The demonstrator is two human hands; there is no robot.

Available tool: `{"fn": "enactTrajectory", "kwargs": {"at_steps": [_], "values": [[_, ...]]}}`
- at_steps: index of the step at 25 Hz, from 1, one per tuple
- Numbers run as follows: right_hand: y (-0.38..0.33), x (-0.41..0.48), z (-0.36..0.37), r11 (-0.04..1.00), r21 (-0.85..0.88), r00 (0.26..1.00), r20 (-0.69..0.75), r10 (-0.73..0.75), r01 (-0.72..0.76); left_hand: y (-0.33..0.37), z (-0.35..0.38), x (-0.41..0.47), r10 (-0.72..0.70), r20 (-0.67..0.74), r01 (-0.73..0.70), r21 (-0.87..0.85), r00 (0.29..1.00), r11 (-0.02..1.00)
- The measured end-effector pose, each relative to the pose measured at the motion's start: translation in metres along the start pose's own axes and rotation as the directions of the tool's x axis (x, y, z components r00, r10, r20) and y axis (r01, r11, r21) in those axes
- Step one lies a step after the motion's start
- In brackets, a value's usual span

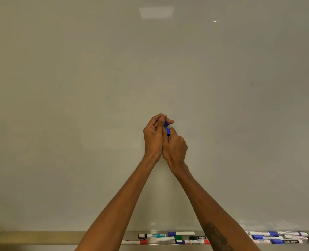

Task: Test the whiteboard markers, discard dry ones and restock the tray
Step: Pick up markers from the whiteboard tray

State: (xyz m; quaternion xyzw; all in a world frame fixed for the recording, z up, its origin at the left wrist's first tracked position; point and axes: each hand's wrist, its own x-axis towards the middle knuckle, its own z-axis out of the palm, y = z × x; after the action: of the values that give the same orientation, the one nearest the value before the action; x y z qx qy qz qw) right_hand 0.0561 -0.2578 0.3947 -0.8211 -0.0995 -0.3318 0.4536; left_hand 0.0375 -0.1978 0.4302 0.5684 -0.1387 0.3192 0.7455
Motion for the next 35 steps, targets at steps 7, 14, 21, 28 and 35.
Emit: {"fn": "enactTrajectory", "kwargs": {"at_steps": [7,14,21,28,35], "values": [[-0.029,0.015,-0.014,0.916,0.331,0.973,-0.132,-0.191,0.224,0.068,-0.013,0.060,0.360,-0.015,-0.353,0.160,0.933,0.922],[-0.076,0.064,-0.048,0.730,0.618,0.956,-0.171,-0.240,0.294,0.102,-0.025,0.142,0.632,0.100,-0.588,0.500,0.769,0.636],[-0.098,0.106,-0.066,0.552,0.792,0.958,-0.147,-0.244,0.262,0.100,-0.032,0.175,0.601,0.118,-0.549,0.573,0.790,0.609],[-0.106,0.112,-0.050,0.479,0.821,0.947,-0.227,-0.226,0.311,0.094,-0.034,0.179,0.636,0.121,-0.552,0.634,0.762,0.541],[-0.116,0.119,-0.037,0.679,0.594,0.894,-0.385,-0.231,0.431,0.087,-0.038,0.182,0.665,0.160,-0.583,0.654,0.730,0.482]]}}
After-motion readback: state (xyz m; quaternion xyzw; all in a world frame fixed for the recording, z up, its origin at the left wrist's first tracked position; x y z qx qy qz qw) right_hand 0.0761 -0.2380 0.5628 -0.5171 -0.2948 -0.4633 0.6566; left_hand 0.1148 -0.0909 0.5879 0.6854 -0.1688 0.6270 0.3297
